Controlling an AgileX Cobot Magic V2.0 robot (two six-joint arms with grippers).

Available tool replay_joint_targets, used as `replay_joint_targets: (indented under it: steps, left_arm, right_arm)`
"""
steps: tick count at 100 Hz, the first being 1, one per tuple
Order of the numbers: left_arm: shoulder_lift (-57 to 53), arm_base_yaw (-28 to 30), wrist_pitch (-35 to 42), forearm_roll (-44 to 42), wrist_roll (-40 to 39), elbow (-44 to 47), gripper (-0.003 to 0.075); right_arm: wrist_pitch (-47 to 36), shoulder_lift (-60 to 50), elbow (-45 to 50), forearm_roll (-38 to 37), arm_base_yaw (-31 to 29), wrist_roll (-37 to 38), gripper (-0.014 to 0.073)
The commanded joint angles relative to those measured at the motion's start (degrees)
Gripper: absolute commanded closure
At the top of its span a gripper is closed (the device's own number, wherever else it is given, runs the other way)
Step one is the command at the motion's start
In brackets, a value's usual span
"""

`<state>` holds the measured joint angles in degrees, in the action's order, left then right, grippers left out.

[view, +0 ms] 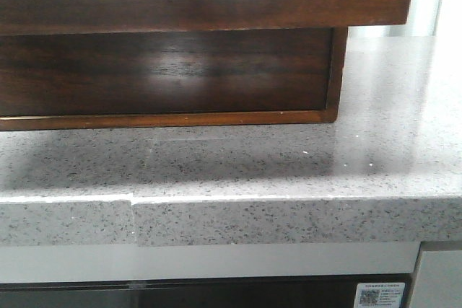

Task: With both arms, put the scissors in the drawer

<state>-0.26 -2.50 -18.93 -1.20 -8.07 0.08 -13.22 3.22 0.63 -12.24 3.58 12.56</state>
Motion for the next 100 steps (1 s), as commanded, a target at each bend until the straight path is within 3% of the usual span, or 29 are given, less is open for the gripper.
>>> replay_joint_targets:
  steps: [1,9,22,45,100]
  left_arm:
    - [-1.6,0.1,3.2,0.0,0.0,1.2,0.0742]
    - [-1.6,0.1,3.2,0.0,0.0,1.2,0.0742]
    - [-1.6,0.1,3.2,0.0,0.0,1.2,0.0742]
    - [-1.6,0.1,3.2,0.0,0.0,1.2,0.0742]
    - [-1.6,0.1,3.2,0.0,0.0,1.2,0.0742]
  right_arm:
    - [4.1,-0.3,1.6,0.7,-2.0,-0.3,0.0656]
    - [12.8,-1.8,1.6,1.7,-3.1,-2.1,0.0656]
    - [19.9,-4.0,1.6,9.9,-4.9,-12.6,0.0656]
    - [31.3,-4.8,1.6,9.7,-5.4,-12.6,0.0656]
    - [31.2,-4.8,1.6,9.5,-5.4,-12.6,0.0656]
